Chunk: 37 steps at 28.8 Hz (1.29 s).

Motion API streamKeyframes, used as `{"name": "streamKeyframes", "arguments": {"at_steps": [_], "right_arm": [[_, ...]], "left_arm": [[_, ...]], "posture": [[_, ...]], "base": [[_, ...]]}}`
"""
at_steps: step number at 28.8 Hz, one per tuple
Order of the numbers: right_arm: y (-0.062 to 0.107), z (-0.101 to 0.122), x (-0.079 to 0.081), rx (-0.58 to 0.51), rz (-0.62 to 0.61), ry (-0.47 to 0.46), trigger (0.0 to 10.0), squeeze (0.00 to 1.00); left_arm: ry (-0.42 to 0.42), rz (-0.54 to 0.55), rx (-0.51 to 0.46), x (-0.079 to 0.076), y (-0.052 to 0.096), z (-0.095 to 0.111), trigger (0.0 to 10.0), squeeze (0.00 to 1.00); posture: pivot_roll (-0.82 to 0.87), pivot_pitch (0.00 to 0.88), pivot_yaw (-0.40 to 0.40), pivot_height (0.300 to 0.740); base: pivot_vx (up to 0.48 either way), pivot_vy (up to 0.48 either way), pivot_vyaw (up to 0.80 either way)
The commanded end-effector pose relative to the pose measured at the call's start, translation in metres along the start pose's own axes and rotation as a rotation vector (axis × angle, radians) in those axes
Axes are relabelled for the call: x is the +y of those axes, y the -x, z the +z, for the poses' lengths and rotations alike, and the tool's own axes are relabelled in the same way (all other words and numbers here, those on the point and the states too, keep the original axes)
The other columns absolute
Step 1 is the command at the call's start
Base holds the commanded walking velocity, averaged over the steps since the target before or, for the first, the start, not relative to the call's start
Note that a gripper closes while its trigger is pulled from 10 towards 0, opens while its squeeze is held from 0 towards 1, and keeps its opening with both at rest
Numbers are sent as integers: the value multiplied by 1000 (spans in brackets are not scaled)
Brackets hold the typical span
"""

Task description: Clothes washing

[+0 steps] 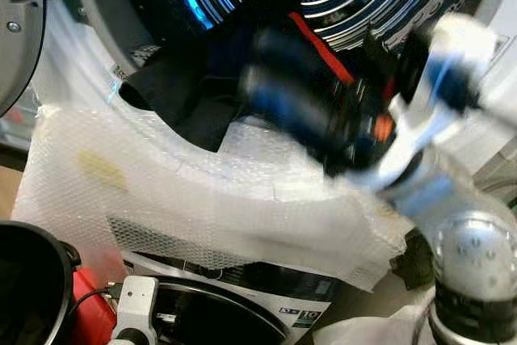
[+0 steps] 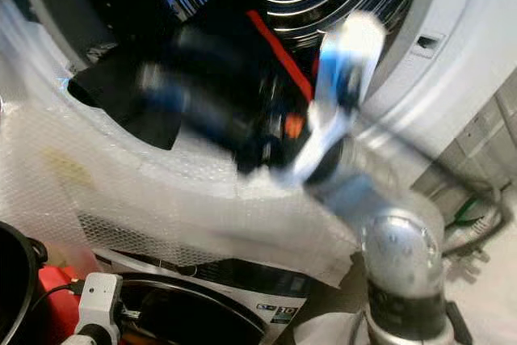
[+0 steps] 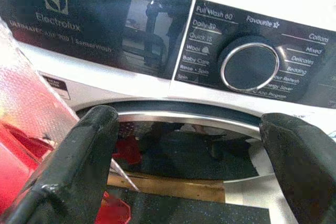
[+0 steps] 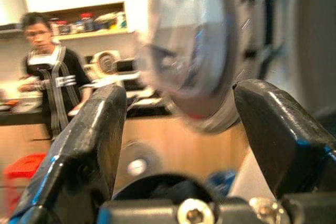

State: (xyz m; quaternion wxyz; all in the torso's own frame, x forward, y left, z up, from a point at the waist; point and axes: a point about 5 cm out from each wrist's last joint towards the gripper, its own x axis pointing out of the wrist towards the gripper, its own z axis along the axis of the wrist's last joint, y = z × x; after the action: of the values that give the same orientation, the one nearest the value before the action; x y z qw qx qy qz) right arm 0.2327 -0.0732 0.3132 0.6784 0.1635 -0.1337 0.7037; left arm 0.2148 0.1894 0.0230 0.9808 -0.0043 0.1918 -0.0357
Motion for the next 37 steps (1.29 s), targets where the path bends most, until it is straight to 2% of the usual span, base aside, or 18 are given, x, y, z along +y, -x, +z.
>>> {"name": "streamKeyframes", "arguments": {"at_steps": [1, 2, 3, 7, 9, 10, 12, 17, 20, 23, 28, 30, 32, 37], "right_arm": [[5, -9, 13, 34, 49, -73, 10000, 0], [5, -9, 13, 34, 49, -73, 10000, 0], [8, -24, 21, 64, 58, -150, 10000, 0], [10, -47, 36, 127, 58, -220, 10000, 0], [7, -49, 39, 106, 59, -256, 10000, 0], [3, -49, 45, 92, 98, -275, 10000, 0], [0, -50, 47, 94, 107, -278, 10000, 0], [-25, -69, 26, 151, -45, -222, 10000, 0], [-38, -73, 19, 163, -89, -206, 10000, 0], [-52, -73, 6, 143, -186, -193, 10000, 0], [-62, -68, 2, 125, -196, -142, 10000, 0], [-68, -66, -6, 112, -241, -126, 10000, 0], [-70, -66, -14, 146, -302, -71, 10000, 0], [-70, -69, -26, 168, -396, -51, 10000, 0]], "left_arm": [[-3, -18, 20, -5, 1, -5, 10000, 0], [-3, -18, 20, -5, 1, -5, 10000, 0], [-1, -18, 23, -5, 2, -7, 10000, 0], [0, -22, 27, -6, 2, -8, 10000, 0], [0, -26, 27, -7, 1, -8, 10000, 0], [0, -28, 26, -8, 0, -7, 10000, 0], [-1, -28, 25, -8, 0, -7, 10000, 0], [3, -21, 18, -8, -1, -6, 10000, 0], [4, -17, 17, -8, -1, -6, 10000, 0], [7, -4, 13, -7, 0, -6, 10000, 0], [6, 1, 12, -5, 0, -6, 10000, 0], [4, 5, 13, -4, 1, -6, 10000, 0], [3, 7, 12, -3, 0, -6, 10000, 0], [0, 7, 8, -3, -1, -4, 10000, 0]], "posture": [[71, 82, -171, 740], [71, 82, -171, 740], [71, 82, -171, 740], [61, 89, -171, 740], [60, 88, -171, 740], [64, 90, -173, 740], [64, 90, -173, 740], [80, 89, -182, 740], [90, 88, -186, 740], [102, 88, -186, 740], [106, 88, -184, 740], [108, 85, -183, 740], [108, 85, -183, 740], [108, 79, -182, 740]], "base": [[0, 0, 0], [0, 0, 0], [0, 0, 0], [0, 0, 0], [0, 0, 0], [0, 0, 0], [0, 0, 0], [0, 0, 0], [0, 0, 0], [0, 0, 0], [0, 0, 0], [0, 0, 0], [0, 0, 0], [0, 0, 0]]}}
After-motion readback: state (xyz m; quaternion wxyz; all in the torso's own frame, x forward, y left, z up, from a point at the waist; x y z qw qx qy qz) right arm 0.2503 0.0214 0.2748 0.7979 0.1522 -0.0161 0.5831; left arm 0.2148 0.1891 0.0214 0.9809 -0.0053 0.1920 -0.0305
